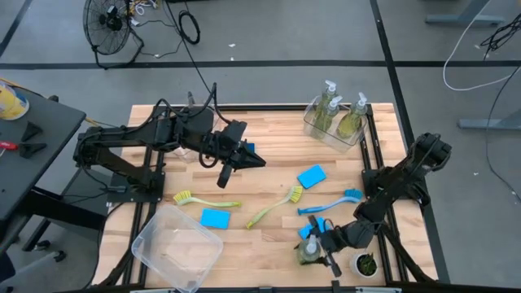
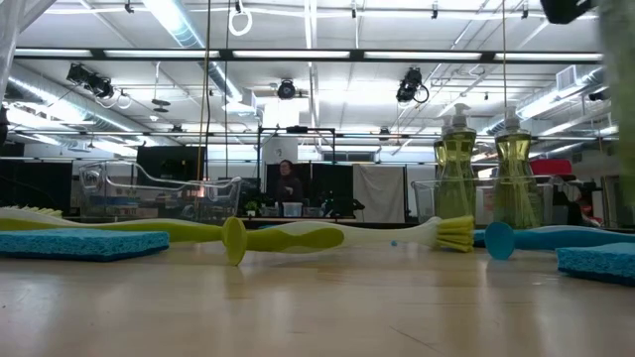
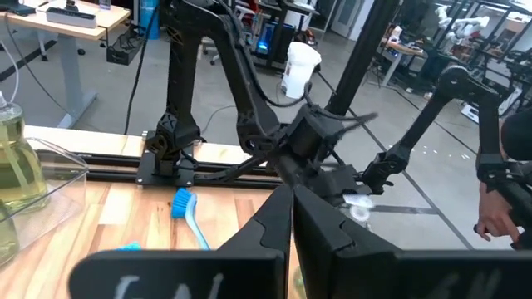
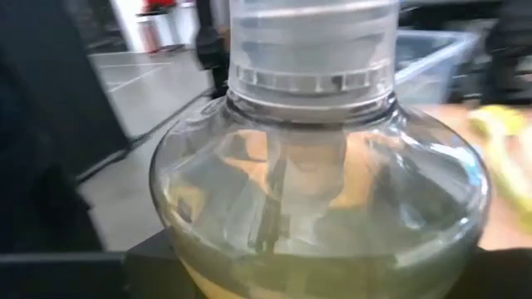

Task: Pick & Place Kitchen Sink Supplies
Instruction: Put the yellow dish soap bottle into the right transparent bin

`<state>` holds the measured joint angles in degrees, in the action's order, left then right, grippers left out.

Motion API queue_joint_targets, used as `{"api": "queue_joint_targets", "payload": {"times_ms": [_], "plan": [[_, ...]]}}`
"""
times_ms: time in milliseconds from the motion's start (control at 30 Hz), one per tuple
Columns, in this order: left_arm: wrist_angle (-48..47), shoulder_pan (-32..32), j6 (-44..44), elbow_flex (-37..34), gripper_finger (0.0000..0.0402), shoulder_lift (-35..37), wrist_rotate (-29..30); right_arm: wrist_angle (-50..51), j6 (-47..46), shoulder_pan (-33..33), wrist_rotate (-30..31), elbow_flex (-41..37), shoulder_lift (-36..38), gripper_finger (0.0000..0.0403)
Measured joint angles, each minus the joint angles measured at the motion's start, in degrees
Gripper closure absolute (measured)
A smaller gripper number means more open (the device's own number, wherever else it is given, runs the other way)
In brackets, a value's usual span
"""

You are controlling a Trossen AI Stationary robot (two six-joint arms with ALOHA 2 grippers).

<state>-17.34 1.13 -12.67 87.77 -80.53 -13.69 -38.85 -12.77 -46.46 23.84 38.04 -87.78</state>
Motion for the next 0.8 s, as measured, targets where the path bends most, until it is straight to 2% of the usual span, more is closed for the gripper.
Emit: {"api": "queue_joint_targets", "payload": {"times_ms": [133,333,467,700,800], "plan": [[0.1,0.0,0.0,0.0,0.0383,0.0,0.0,6.3,0.2,1.0,5.2,0.0,5.2,0.0194],[0.5,0.0,0.0,0.0,0.0383,0.0,0.0,18.1,0.3,1.4,16.8,0.0,13.9,0.0194],[1.1,0.0,0.0,0.0,0.0383,0.0,0.0,25.7,0.2,1.5,21.8,0.0,19.8,0.0194],[2.2,0.0,0.0,0.0,0.0383,0.0,0.0,37.6,-4.6,2.1,27.9,0.0,29.1,0.0194],[3.0,0.0,0.0,0.0,0.0383,0.0,0.0,42.8,-7.6,2.7,33.5,0.0,32.3,0.0194]]}}
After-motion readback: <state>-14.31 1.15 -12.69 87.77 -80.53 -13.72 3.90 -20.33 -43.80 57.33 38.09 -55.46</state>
